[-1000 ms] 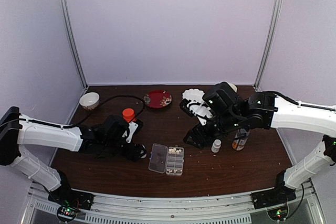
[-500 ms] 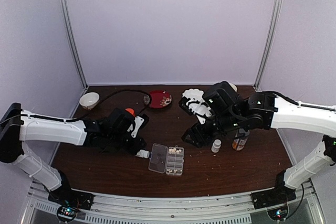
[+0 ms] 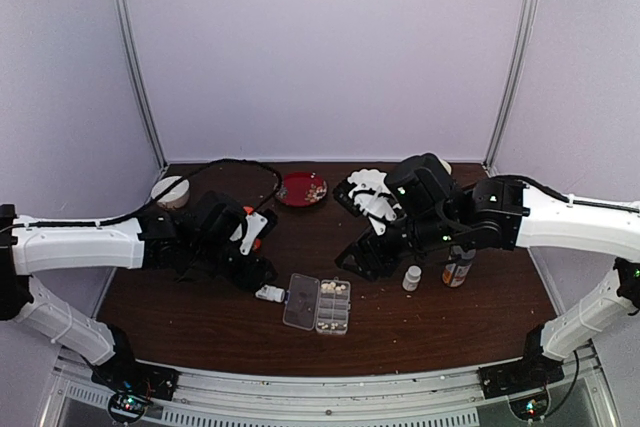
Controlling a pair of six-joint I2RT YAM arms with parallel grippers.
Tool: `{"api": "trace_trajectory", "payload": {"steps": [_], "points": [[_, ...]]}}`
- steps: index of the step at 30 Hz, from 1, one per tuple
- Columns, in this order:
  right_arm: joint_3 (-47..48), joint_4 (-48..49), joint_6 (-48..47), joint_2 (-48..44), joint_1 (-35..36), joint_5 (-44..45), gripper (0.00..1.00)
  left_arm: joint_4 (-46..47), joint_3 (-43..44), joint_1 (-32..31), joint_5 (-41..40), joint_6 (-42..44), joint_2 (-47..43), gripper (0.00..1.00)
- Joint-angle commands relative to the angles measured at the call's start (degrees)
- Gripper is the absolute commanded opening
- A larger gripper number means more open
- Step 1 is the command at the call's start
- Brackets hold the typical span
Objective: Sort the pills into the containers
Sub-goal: Pick up the pill bottle from the center of the board.
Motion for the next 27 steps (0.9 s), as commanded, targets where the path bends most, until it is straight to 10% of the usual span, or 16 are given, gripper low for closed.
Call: {"api": "trace_trajectory", "payload": {"steps": [1,11,27], "points": [[-0.5,1.5,-0.9,-0.2,0.4,-0.2,0.61,-7.9,0.7,0.6,3.1,7.7,3.5,0.66],[-0.5,1.1,-2.2,-1.1,0.4,-0.7,0.62,-21.2,11.2,1.7,4.3,29.8,14.4,0.73],[-0.3,-2.3,-4.4,-5.0,0.4,1.8,0.62,-21.5,19.0,6.1,10.2,38.1,26.8,0.63]]}}
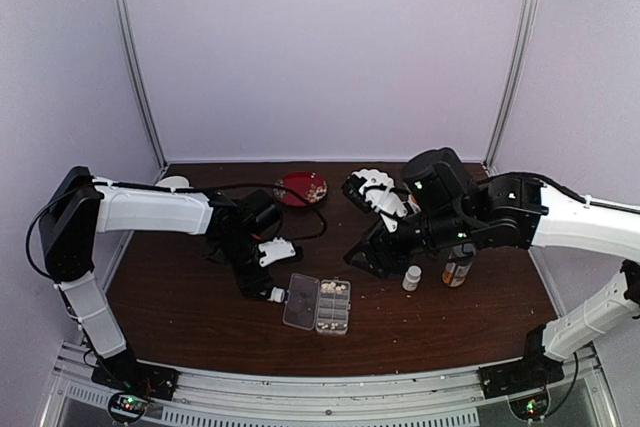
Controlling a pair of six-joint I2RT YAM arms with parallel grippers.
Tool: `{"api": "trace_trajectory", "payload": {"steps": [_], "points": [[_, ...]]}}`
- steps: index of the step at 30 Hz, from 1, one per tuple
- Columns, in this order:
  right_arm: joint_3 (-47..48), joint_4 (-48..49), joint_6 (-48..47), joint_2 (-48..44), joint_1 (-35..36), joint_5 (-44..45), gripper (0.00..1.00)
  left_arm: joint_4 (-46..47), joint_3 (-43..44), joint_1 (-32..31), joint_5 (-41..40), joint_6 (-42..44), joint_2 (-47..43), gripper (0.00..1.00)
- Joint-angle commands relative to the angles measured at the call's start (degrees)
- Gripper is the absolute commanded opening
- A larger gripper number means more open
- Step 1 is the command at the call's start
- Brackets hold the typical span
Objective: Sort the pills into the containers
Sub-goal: Pick up the pill bottle from the center of the board, then pass from the left arm to the right
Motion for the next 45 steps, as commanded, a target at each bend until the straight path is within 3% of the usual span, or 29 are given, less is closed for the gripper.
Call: {"api": "trace_trajectory", "payload": {"steps": [1,7,13,19,30,36,45], "points": [[0.2,-1.0,-1.4,-1.4,0.2,1.7,0.62,0.6,1.0,0.1,4.7,3.5,1.5,0.62],[-0.1,-0.7,-1.3,-1.3,0.2,1.4,0.62,0.4,0.9,0.1,6.2,4.2,3.5,0.51],[-0.3,-0.6,-1.1,-1.4,0.2,1.3,0.62,-0.1,1.0,0.1,4.3,4.0,5.2,0.46],[-0.8,-0.3,-0.7,-2.5,0.2,1.2,0.62,-0.9,1.4,0.1,1.2,1.6,4.8,0.32],[-1.8,5.7,3.9,-2.7,0.4,-6.0,0.61,8.4,-3.0,-2.1,2.1,-7.2,-19.3,0.25],[5.1,3.0,7.3,3.7,1.9,-7.5,0.6,17.2,-4.6,-6.9,5.7,-11.9,-27.3,0.2],[11.2,3.6,18.3,7.5,2.0,-10.9,0.61,22.0,-5.6,-16.3,-6.8,-8.5,-29.9,0.17]]}}
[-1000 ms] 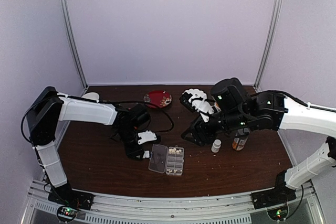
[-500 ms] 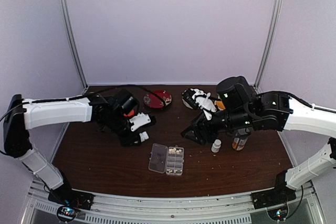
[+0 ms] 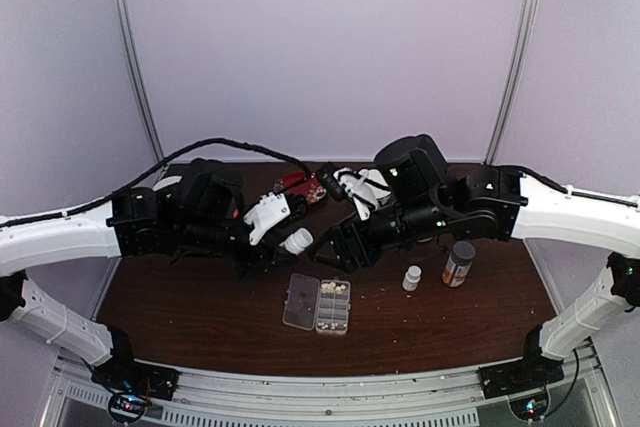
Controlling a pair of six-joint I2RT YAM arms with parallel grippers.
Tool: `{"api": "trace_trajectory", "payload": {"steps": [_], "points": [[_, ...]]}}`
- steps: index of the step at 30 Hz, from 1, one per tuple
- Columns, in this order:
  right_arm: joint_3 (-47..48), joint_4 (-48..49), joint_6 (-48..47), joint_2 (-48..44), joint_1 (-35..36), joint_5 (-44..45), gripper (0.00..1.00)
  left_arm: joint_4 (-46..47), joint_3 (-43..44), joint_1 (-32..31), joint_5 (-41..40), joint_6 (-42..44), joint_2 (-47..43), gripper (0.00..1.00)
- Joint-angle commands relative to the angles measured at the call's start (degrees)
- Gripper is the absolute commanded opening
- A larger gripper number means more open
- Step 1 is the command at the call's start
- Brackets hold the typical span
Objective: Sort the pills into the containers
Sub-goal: Pass from the left arm to the right
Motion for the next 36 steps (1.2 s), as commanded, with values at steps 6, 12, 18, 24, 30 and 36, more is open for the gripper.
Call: {"api": "trace_trajectory", "payload": {"steps": [6,12,18,24,30,36], "points": [[4.3,0.4,10.0,0.9,-0.1,-1.6,0.58,7.7,-1.4,-5.4,-10.0,3.9,-1.7,0.19],[4.2,1.0,11.6,1.2,-0.4,-2.4,0.54,10.9,-3.6,-6.3,-9.0,5.7,-3.6,0.19],[4.9,1.2,12.6,2.4,-0.8,-2.7,0.54,11.5,-4.2,-6.8,-9.0,6.3,-4.4,0.19],[6.7,1.2,12.8,3.9,-0.9,-3.1,0.51,11.4,-4.5,-6.8,-8.6,6.6,-5.2,0.19],[7.8,0.9,12.8,5.1,-0.9,-3.2,0.42,11.3,-4.8,-6.7,-8.4,6.9,-5.7,0.19],[8.0,0.5,12.2,4.8,-1.0,-2.7,0.54,11.0,-4.9,-6.8,-8.2,7.1,-5.6,0.19]]}}
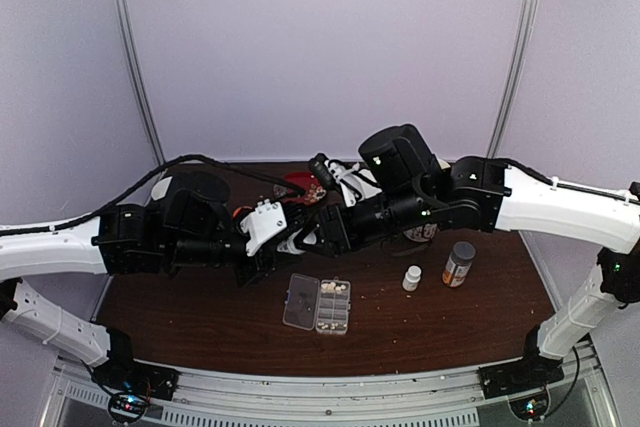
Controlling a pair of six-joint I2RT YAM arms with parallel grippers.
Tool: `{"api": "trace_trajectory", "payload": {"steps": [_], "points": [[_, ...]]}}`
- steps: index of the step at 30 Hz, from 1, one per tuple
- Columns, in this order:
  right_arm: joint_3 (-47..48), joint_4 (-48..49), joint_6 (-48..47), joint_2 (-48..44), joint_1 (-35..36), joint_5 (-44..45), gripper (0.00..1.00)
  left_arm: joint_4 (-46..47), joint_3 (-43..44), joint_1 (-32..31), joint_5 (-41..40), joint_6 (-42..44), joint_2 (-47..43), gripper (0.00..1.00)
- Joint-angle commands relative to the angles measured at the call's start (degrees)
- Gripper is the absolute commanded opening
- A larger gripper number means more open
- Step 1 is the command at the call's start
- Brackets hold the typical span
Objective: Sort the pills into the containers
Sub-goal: Pass from the left arm to the right
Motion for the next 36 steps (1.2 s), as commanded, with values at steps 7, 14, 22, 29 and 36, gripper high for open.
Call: {"api": "trace_trajectory", "payload": {"steps": [7,14,22,29,36], "points": [[2.1,-0.8,-1.1,-0.3,-0.5,0.8,0.43,1.6,0.2,-0.2,-0.2,0.9,-0.1,0.19],[2.0,-1.3,-1.4,-0.2,-0.4,1.5,0.54,1.4,-0.1,-0.2,0.3,0.8,-0.2,0.19],[2.2,-1.9,-2.0,0.0,-0.4,1.5,0.29,0.8,0.2,-0.2,0.7,0.5,-0.2,0.19],[1.9,-2.2,-2.6,-0.2,-0.5,2.0,0.22,0.6,0.1,-0.2,0.8,-0.3,-0.3,0.25],[-1.0,1.5,-2.3,-2.7,-1.7,-0.9,0.16,7.2,-4.6,-0.2,0.8,-5.1,-3.6,0.74]]}}
